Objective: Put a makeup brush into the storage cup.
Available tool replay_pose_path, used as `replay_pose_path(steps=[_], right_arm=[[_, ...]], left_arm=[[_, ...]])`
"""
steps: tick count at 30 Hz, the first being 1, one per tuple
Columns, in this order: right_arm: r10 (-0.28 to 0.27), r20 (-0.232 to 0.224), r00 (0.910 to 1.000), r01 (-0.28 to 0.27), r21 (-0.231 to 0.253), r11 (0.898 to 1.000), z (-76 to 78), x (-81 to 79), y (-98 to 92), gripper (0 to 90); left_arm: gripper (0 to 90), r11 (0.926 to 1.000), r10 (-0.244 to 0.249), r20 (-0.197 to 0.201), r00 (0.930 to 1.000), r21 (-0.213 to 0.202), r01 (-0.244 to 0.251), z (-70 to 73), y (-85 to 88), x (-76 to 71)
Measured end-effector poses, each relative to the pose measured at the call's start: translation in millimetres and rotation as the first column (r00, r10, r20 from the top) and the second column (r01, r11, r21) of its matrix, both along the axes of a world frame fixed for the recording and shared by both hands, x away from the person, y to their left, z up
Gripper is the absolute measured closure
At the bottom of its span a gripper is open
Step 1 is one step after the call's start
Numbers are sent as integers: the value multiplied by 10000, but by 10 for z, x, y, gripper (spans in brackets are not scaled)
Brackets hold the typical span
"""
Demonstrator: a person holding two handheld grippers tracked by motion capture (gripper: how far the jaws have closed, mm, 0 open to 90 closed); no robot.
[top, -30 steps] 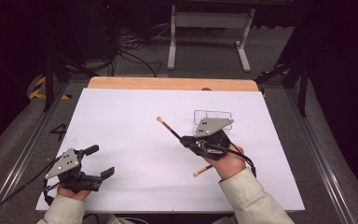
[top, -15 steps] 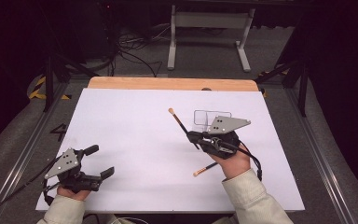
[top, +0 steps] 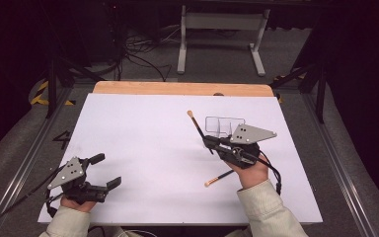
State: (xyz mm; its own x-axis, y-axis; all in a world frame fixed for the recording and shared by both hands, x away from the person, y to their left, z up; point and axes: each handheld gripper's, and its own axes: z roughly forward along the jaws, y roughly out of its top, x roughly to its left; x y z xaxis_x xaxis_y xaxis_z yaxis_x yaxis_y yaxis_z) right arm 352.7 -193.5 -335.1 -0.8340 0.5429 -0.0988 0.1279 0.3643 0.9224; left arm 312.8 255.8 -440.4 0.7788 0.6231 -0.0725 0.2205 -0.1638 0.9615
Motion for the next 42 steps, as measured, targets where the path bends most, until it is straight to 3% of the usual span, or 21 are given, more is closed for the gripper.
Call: replay_pose_path(steps=[7,25,42], right_arm=[[-209,293,9994,196,427,9989,-54,21,-65,837],[-926,289,9953,878,1373,9866,-110,158,-310,836],[-1679,458,9847,1615,1194,9796,-123,379,-464,836]], left_arm=[[11,10000,-12,-5,10000,6,12,2,4,-1],[11,10000,-9,-3,10000,31,9,3,2,-1],[11,10000,-12,-58,10000,12,12,-1,-1,1]])
